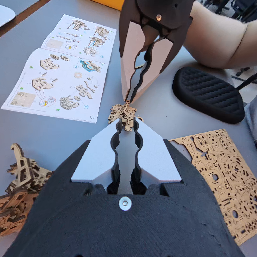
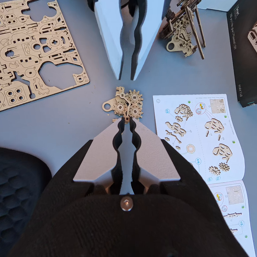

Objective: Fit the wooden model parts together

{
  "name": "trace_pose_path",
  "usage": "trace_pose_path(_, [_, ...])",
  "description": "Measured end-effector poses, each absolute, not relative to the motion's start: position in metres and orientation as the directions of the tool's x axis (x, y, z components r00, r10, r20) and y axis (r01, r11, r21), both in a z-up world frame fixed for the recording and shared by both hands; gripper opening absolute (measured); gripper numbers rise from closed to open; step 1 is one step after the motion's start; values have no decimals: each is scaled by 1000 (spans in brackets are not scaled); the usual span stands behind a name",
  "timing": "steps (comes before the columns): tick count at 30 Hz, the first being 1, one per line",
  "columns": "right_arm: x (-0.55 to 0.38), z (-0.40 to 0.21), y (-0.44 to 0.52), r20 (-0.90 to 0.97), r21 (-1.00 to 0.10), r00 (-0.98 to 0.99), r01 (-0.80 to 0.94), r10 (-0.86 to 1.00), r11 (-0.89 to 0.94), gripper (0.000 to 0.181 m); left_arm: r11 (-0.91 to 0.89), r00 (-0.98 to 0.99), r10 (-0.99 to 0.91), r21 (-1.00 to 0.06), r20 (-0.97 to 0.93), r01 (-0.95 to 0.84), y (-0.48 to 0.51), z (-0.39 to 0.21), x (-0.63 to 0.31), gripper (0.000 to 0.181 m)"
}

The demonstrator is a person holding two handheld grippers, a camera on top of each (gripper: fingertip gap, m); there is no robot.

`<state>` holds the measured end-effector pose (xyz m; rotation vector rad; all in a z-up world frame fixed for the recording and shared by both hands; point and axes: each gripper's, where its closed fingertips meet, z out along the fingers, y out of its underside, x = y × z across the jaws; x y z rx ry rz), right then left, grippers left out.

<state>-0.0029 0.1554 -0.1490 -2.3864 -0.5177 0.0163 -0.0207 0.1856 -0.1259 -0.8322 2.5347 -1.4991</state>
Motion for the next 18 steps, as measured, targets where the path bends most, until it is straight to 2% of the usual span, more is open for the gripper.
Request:
trace_pose_path(5, [-3, -149, 155, 123, -634, 921, 359, 369, -685, 7, 460, -875, -479, -829, 70, -318, 178, -131, -22, 7])
trace_pose_path(18, [-3, -149, 155, 125, -634, 921, 360, 369, -685, 7, 491, -876, -479, -810, 57, -321, 175, -144, -19, 0])
